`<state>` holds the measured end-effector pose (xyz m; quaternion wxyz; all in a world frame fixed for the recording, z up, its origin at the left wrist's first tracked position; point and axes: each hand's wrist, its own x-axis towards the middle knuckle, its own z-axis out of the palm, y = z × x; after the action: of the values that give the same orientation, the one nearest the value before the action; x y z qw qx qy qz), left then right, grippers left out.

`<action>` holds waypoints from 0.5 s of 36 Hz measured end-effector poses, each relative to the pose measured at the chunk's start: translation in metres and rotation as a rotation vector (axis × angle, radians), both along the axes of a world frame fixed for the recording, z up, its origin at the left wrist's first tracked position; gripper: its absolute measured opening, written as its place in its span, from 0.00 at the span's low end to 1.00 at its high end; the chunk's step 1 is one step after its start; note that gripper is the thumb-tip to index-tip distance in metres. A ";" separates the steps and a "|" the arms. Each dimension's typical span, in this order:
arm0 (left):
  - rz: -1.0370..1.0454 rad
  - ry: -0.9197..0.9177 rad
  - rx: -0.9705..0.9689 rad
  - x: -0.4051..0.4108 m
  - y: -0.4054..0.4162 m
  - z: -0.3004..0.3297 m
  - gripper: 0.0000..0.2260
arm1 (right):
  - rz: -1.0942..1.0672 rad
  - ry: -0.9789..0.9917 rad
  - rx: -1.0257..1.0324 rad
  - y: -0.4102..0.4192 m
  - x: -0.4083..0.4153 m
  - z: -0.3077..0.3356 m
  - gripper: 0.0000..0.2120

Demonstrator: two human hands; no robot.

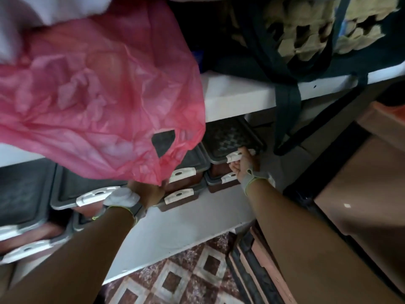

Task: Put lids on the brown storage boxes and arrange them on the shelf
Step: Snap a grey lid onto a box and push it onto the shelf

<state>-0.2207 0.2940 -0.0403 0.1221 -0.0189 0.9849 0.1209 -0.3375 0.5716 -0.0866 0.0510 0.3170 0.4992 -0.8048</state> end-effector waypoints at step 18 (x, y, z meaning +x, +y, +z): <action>-0.021 0.101 -0.139 0.012 0.013 0.006 0.24 | -0.009 0.110 -0.043 0.006 0.013 0.001 0.18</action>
<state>-0.2085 0.3070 -0.0346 0.0718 -0.0108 0.9960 0.0519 -0.3243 0.5780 -0.0861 0.0267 0.2733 0.4822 -0.8319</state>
